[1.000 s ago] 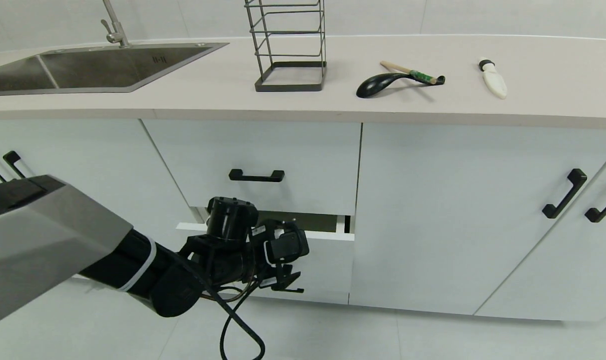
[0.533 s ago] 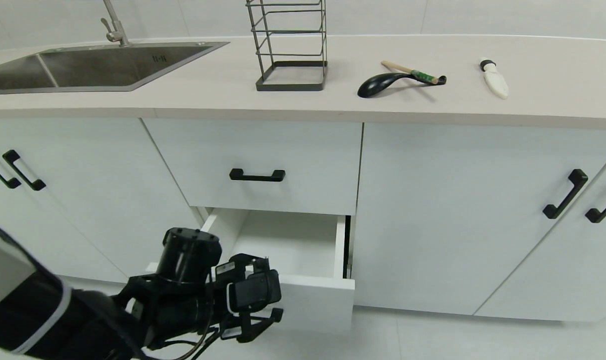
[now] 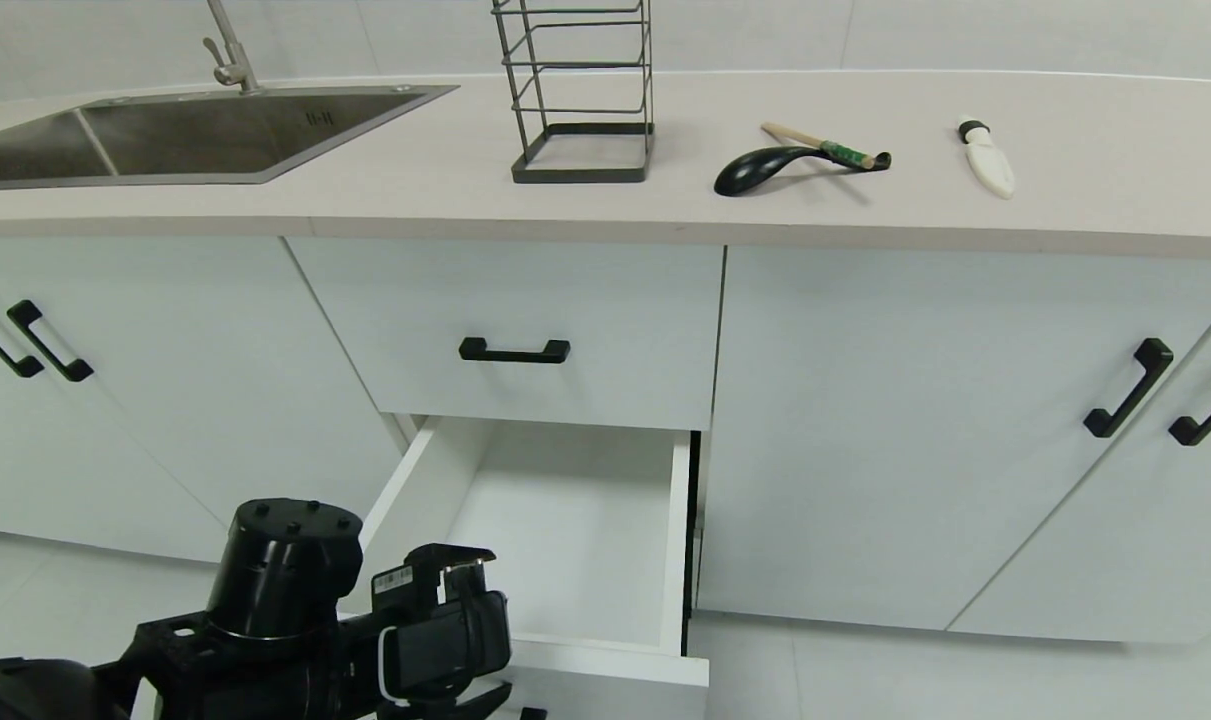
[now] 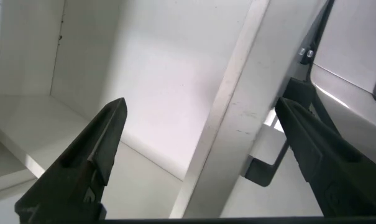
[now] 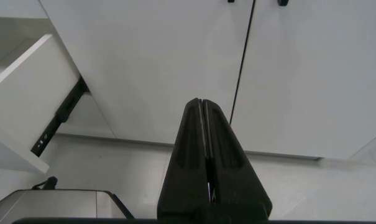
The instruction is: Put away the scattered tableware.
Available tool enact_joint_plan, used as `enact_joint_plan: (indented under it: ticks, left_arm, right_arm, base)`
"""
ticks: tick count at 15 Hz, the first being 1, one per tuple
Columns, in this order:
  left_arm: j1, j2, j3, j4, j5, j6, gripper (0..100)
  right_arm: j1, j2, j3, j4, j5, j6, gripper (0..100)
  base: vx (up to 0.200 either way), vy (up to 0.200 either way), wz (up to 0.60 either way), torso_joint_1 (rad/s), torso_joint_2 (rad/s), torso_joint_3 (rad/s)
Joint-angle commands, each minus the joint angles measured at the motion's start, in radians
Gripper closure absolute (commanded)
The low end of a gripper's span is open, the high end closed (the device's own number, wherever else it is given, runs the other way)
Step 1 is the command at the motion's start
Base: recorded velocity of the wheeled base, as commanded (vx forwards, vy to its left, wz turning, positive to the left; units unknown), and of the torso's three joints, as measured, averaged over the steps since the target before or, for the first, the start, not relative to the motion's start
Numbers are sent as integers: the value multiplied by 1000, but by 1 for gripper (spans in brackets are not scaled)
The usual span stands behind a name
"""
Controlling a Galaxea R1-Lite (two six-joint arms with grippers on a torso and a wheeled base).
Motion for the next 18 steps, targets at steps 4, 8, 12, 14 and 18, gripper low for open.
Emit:
enact_joint_plan:
  ticks: [4, 8, 12, 14, 18]
  left_arm:
    - [0, -7, -1, -6, 0, 0, 0]
    - [0, -14, 0, -6, 0, -1, 0]
    - [0, -26, 0, -6, -5, -1, 0]
    - [-15, -58, -6, -8, -14, 0, 0]
    - [-256, -234, -185, 55, -37, -26, 0]
  right_arm:
    - [0, 1, 0, 0, 0, 0, 100]
    - [0, 1, 0, 0, 0, 0, 100]
    - [0, 1, 0, 0, 0, 0, 100]
    - [0, 1, 0, 0, 0, 0, 100]
    - [0, 1, 0, 0, 0, 0, 100]
  base:
    - [0, 0, 0, 0, 0, 0]
    - [0, 0, 0, 0, 0, 0]
    - [0, 0, 0, 0, 0, 0]
    - [0, 0, 0, 0, 0, 0]
    - [0, 0, 0, 0, 0, 0]
